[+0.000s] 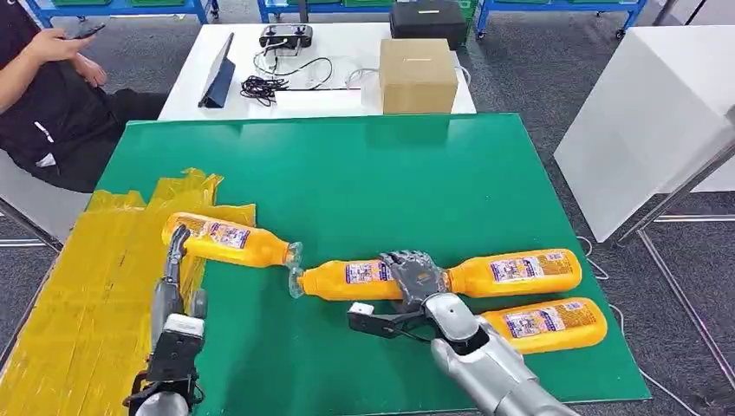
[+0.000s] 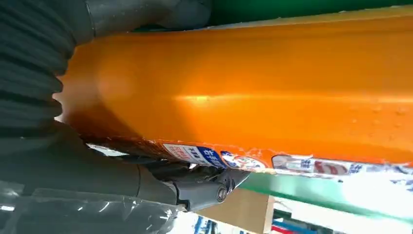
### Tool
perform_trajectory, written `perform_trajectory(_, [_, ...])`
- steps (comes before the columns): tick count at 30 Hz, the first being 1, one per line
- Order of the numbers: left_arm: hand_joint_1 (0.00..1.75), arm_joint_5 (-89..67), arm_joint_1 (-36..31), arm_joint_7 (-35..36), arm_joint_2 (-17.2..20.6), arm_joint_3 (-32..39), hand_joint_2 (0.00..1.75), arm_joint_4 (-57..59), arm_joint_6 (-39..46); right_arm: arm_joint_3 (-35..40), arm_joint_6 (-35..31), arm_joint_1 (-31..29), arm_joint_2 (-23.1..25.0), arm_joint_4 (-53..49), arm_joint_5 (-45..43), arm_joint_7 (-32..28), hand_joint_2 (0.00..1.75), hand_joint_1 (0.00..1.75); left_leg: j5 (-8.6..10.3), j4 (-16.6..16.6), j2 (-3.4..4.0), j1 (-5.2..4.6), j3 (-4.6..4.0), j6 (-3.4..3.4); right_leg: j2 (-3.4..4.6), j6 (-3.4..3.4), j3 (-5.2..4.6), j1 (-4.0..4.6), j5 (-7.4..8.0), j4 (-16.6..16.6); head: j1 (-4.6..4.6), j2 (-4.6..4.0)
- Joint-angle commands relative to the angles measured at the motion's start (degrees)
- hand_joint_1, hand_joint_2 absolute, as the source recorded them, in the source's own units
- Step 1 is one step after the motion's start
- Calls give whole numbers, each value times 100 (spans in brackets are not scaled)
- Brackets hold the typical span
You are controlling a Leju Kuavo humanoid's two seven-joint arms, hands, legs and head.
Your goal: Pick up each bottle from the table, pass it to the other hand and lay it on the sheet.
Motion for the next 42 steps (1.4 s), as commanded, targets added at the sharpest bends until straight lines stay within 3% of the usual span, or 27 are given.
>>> perform_trajectory(1, [0, 3178, 471, 31, -384, 736, 175, 65, -2408, -865, -1902, 1306, 571, -2062, -1402, -1375, 175, 175, 1, -2, 7, 4, -20, -7, 5, -2, -6, 4, 3, -3, 2, 0])
perform_trajectory(2, [0, 3552, 589, -28, -469, 815, 175, 40, -2695, -768, -2121, 1464, 625, -2534, -1474, -1485, 175, 175, -3, 0, 17, 1, -26, -7, 16, 0, 27, 1, 0, 5, 2, 0])
perform_trajectory(5, [0, 3809, 760, -149, -625, 781, 175, -70, -2980, -601, -2491, 1745, 740, -3247, -1796, -1790, 175, 175, -18, 5, 43, 1, -38, -11, 40, -2, 8, 2, -9, 17, 0, 0])
perform_trajectory(6, [0, 3826, 787, -170, -643, 705, 175, -94, -3042, -536, -2557, 1807, 739, -3393, -1893, -1870, 175, 175, -9, 5, 19, 0, -51, -9, 17, 0, 0, 1, -7, 16, -4, 0])
perform_trajectory(16, [0, 3596, 670, -484, -524, 299, 175, -71, -2877, -377, -2881, 1824, 777, -3565, -2091, -2208, 175, 175, 4, 3, 2, 9, -80, -8, -2, 0, -19, 7, 3, 4, 0, 0])
perform_trajectory(29, [0, 3331, 561, -685, -406, -153, 175, -67, -2681, -378, -2776, 1457, 983, -2668, -2222, -2114, 175, 175, 5, -6, 8, 4, -67, -8, 6, 0, -12, 3, 6, -1, 0, 0])
perform_trajectory(42, [0, 3926, 227, -582, -273, -608, 175, 110, -2909, 210, -2618, 673, 1448, -537, -1696, -1746, 175, 175, 4, -10, 13, 3, -63, -7, 12, 0, -9, 2, 6, -2, -2, 0])
